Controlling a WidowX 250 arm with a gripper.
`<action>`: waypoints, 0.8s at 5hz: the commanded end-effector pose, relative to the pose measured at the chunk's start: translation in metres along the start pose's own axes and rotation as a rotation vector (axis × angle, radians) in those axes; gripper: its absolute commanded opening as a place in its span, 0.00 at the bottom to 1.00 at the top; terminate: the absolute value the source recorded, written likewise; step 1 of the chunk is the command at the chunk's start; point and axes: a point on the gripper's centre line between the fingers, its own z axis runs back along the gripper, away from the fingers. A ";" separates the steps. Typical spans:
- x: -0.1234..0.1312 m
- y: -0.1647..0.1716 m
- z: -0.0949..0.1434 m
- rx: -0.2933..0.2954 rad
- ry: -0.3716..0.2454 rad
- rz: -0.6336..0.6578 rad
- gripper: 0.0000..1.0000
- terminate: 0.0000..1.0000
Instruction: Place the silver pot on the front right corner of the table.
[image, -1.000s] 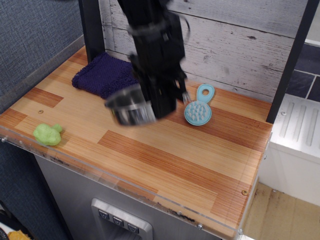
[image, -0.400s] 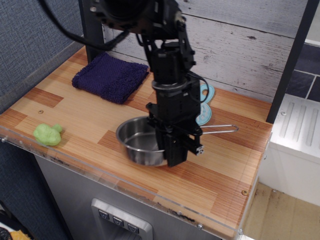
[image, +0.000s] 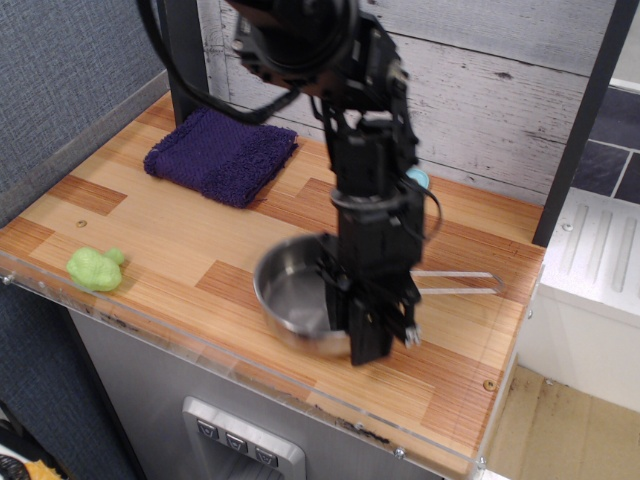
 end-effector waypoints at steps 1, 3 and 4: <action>-0.014 -0.030 0.060 0.104 -0.167 -0.022 1.00 0.00; -0.078 0.026 0.116 0.170 -0.474 0.411 1.00 0.00; -0.096 0.064 0.111 0.171 -0.513 0.660 1.00 0.00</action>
